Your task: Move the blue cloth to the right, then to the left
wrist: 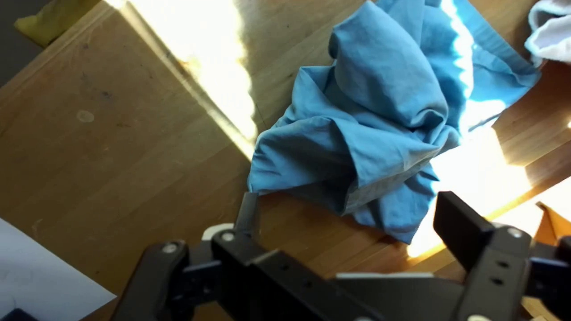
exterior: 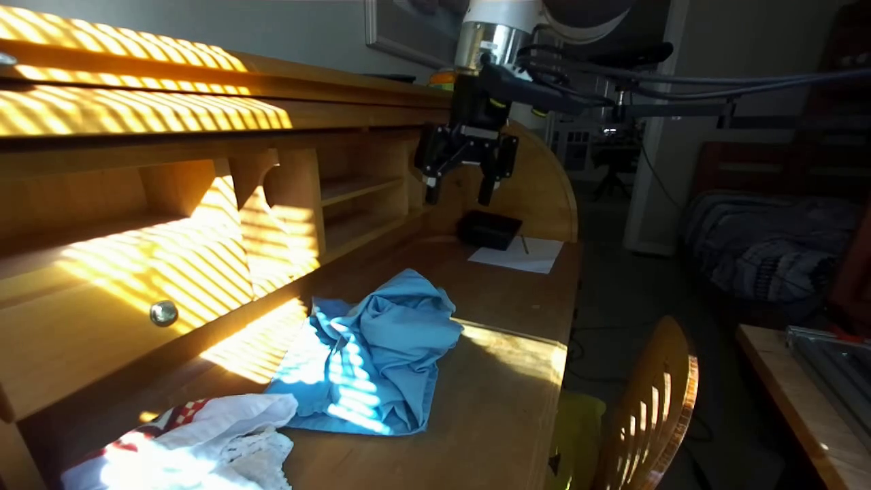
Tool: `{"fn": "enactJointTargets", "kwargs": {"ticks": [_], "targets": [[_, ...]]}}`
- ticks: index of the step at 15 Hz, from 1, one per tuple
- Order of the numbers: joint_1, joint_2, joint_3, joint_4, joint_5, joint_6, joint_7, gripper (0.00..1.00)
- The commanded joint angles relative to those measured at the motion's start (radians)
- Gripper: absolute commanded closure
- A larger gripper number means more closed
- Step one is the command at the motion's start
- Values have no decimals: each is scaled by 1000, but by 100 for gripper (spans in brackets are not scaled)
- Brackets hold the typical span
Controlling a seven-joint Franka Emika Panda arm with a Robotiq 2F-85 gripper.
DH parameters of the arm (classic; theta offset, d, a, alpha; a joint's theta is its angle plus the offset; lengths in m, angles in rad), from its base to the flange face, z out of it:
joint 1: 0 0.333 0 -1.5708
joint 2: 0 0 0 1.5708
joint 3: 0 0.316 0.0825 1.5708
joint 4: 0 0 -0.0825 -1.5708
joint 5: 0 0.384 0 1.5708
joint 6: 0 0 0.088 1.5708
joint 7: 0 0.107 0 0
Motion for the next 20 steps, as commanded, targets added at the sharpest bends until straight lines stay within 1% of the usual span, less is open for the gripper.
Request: {"fn": "enactJointTargets", "kwargs": {"ticks": [1, 3, 6, 7, 8, 9, 10, 13, 15, 16, 20], "targets": [[75, 123, -30, 111, -56, -14, 202, 0], [110, 169, -41, 138, -48, -9, 274, 0], [154, 224, -65, 161, -72, 9, 335, 0], [161, 240, -70, 168, -64, 23, 345, 0], [175, 253, -84, 170, -80, 50, 374, 0], [183, 261, -92, 171, -85, 66, 375, 0], [168, 227, -77, 140, -38, 37, 319, 0], [178, 249, -88, 150, -46, 55, 331, 0], [172, 253, -90, 146, -41, 56, 323, 0], [175, 275, -103, 155, -56, 85, 347, 0], [163, 338, -112, 217, -6, 121, 361, 0]]}}
